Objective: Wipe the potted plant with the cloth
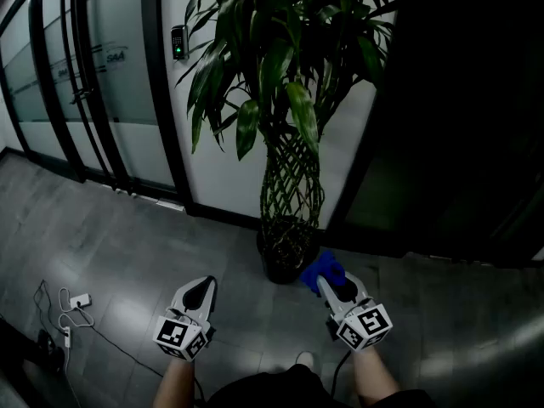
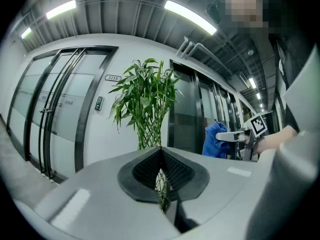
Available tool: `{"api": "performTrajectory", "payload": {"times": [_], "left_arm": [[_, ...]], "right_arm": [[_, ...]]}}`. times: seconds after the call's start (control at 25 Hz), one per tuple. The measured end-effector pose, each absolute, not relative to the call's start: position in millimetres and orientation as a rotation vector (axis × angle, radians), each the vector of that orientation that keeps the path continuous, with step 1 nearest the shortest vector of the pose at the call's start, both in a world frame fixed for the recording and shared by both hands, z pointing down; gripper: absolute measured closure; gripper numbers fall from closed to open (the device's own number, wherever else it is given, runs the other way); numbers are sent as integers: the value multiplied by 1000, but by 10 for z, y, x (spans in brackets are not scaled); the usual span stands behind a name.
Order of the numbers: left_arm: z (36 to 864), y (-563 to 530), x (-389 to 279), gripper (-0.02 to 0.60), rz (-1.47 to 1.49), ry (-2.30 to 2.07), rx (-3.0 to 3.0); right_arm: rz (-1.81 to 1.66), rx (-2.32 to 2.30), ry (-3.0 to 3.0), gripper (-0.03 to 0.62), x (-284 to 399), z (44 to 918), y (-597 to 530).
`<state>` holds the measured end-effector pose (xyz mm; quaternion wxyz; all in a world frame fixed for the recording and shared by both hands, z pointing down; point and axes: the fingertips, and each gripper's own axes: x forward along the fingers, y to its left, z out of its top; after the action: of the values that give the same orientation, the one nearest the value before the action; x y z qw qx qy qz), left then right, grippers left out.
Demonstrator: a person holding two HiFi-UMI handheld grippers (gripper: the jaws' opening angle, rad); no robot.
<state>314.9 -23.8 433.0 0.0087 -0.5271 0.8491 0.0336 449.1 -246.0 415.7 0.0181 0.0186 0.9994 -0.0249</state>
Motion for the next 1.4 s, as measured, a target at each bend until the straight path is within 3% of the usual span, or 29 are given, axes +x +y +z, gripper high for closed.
{"api": "performTrajectory", "payload": {"times": [0.64, 1.0, 1.4], "left_arm": [[3672, -2230, 2596, 575, 98, 2599, -1533], [3022, -2932, 2086, 575, 90, 2492, -1657], [2229, -3357, 1754, 575, 57, 2357, -1786]], "right_arm": [[177, 353, 2942, 487, 3469, 3275, -4056], [405, 353, 2851, 487, 2847, 2526, -4128], [889, 135, 2665, 487, 2382, 1156, -4011]]}}
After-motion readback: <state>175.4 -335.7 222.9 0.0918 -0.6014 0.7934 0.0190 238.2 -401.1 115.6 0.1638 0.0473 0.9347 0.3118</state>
